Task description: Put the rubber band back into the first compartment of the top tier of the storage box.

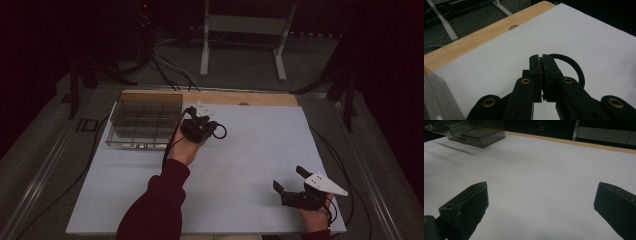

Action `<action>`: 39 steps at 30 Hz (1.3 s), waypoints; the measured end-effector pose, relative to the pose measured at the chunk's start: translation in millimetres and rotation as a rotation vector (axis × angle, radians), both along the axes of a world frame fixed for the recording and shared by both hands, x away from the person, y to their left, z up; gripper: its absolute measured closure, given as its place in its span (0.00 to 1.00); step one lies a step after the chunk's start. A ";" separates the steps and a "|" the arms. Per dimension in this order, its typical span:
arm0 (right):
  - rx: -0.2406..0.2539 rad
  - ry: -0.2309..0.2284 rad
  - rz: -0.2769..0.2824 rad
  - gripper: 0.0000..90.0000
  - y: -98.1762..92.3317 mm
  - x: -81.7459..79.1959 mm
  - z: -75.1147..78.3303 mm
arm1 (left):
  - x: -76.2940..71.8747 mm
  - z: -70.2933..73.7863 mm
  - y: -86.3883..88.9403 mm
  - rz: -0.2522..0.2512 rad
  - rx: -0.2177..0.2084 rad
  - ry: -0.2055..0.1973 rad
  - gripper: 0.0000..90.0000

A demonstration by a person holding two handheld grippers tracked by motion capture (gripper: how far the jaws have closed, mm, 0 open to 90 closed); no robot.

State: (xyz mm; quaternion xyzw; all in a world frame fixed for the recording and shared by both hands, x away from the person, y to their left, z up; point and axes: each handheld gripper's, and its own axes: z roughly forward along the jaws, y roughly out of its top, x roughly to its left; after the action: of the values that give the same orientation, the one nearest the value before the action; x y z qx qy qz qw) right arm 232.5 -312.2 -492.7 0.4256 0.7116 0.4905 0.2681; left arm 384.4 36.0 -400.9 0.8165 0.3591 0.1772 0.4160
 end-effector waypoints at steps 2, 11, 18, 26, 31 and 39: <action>-0.001 0.000 0.000 0.00 0.0 0.2 -0.1 | 0.4 1.3 2.8 0.004 -0.001 0.000 0.98; -0.003 0.004 0.002 0.00 0.4 0.6 -0.6 | 1.3 6.7 15.4 0.027 -0.003 -0.009 0.98; -0.001 0.005 0.002 0.00 0.0 1.0 -1.2 | 2.1 10.1 25.5 0.051 -0.012 -0.014 0.98; -0.001 0.009 0.003 0.00 0.2 1.4 -1.6 | 3.7 13.3 37.0 0.074 -0.012 -0.017 0.98; -0.002 0.011 0.002 0.00 -0.1 1.7 -2.0 | 5.1 14.9 45.4 0.090 -0.010 -0.020 0.98; -0.003 0.011 0.001 0.00 0.3 1.6 -1.9 | 6.2 17.3 58.3 0.114 -0.006 -0.027 0.98</action>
State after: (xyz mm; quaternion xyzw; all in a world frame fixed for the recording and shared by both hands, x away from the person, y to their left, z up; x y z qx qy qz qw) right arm 234.1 -311.9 -494.6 0.4275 0.7140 0.4873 0.2644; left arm 390.5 94.3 -383.6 0.7910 0.3999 0.2108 0.4122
